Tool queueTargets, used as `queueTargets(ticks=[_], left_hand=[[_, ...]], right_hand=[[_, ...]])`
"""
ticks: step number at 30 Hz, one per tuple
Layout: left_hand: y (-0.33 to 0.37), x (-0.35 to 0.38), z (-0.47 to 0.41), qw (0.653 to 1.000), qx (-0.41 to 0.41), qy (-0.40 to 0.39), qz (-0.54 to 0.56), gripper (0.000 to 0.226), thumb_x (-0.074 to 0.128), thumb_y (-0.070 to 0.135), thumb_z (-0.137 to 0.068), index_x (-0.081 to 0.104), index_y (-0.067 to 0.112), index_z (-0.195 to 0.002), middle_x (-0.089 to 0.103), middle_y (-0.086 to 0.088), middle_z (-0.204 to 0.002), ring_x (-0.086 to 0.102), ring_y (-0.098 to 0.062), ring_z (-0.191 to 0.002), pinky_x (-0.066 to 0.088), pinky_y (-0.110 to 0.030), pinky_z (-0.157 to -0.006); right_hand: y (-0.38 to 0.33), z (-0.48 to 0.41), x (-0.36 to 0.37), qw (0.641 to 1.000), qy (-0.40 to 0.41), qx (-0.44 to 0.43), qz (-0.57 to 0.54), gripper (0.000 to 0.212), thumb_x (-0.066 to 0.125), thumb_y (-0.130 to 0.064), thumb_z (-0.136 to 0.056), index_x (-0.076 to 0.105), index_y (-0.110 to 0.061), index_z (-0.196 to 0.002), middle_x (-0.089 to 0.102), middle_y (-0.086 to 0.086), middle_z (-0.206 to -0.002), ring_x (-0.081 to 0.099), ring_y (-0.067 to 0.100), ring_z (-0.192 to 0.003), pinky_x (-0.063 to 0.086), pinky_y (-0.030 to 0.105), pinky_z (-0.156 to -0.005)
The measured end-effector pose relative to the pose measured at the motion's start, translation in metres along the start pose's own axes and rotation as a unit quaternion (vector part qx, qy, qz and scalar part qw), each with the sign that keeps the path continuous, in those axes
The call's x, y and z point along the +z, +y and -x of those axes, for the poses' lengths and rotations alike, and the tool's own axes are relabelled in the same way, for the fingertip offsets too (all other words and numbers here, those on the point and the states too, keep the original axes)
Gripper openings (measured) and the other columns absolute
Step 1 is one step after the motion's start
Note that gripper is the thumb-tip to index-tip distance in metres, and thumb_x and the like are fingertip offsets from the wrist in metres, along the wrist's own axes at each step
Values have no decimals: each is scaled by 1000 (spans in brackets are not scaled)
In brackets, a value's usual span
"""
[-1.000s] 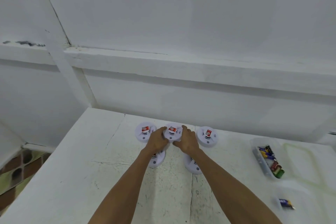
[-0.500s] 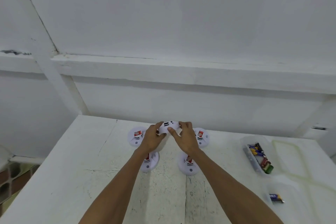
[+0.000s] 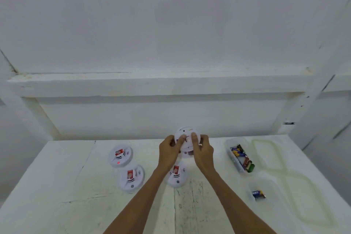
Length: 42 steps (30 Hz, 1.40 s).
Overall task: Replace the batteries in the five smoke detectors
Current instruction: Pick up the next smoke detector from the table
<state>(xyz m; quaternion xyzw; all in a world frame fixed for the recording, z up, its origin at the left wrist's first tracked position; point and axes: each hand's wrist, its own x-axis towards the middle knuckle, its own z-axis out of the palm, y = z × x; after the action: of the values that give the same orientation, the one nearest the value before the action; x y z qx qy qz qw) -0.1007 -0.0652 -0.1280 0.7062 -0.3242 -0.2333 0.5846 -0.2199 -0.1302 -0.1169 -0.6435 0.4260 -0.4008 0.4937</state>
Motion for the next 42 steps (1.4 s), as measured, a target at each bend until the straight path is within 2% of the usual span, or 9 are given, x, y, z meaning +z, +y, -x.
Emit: queueTargets(ticks=[3, 9, 11, 14, 18, 25, 31, 35, 42], left_hand=[[8, 32, 21, 998, -9, 8, 56, 32, 74, 42, -95, 63, 12, -95, 71, -4, -90, 67, -15, -81, 53, -18, -66], [-4, 71, 50, 980, -65, -50, 181, 41, 71, 53, -90, 55, 31, -119, 69, 3, -121, 70, -19, -110, 64, -40, -85], [-7, 80, 63, 962, -115, -83, 234, 30, 66, 37, -101, 51, 25, -125, 67, -4, -127, 70, -23, -112, 65, -46, -81], [-11, 90, 80, 947, -154, -115, 258, 28, 54, 32, -107, 52, 27, -134, 67, -1, -131, 69, -20, -115, 64, -36, -76], [-13, 102, 93, 936, -168, -154, 270, 32, 47, 37, -109, 53, 29, -140, 69, -4, -134, 73, -24, -113, 63, -39, -76], [-27, 106, 97, 932, -206, -148, 260, 32, 44, 35, -110, 58, 24, -138, 71, -5, -131, 72, -23, -114, 62, -32, -77], [-33, 106, 93, 922, -242, -145, 265, 34, 44, 37, -110, 60, 22, -137, 71, -11, -130, 70, -30, -115, 63, -40, -79], [-41, 107, 92, 911, -272, -143, 274, 47, 45, 41, -108, 54, 16, -147, 67, -16, -137, 64, -37, -125, 59, -53, -96], [-45, 104, 91, 904, -265, -167, 292, 49, 41, 47, -108, 61, 16, -140, 74, -16, -126, 70, -36, -116, 62, -47, -84]], right_hand=[[5, 11, -22, 997, 9, 60, -47, 39, 51, -53, -97, 57, -18, -112, 73, 4, -100, 75, 17, -78, 61, 26, -61], [21, 43, -55, 991, 29, 120, -43, 39, 52, -48, -99, 43, -19, -123, 71, 13, -101, 75, 23, -64, 59, 25, -55], [30, 52, -62, 993, 48, 97, 46, 49, 52, -58, -92, 40, -22, -123, 70, 11, -105, 74, 18, -72, 60, 26, -59], [40, 62, -71, 981, 79, 31, 174, 51, 60, -51, -93, 39, -24, -130, 54, 1, -123, 60, 14, -100, 52, 22, -76], [51, 68, -81, 962, 91, -20, 257, 40, 61, -42, -95, 46, -24, -128, 40, 1, -130, 48, 20, -116, 52, 28, -85], [61, 72, -85, 940, 44, -17, 337, 66, 70, -52, -84, 49, -21, -139, 36, 5, -139, 39, 23, -124, 52, 27, -84], [70, 69, -92, 943, 13, -39, 331, 69, 76, -48, -80, 52, -14, -136, 40, 10, -138, 42, 25, -125, 48, 26, -88], [67, 69, -91, 939, -4, -35, 343, 68, 73, -49, -84, 50, -14, -138, 40, 7, -141, 40, 23, -129, 47, 26, -97], [64, 67, -93, 929, -20, -36, 367, 67, 67, -54, -87, 49, -16, -139, 46, 5, -135, 45, 20, -121, 44, 20, -89]])
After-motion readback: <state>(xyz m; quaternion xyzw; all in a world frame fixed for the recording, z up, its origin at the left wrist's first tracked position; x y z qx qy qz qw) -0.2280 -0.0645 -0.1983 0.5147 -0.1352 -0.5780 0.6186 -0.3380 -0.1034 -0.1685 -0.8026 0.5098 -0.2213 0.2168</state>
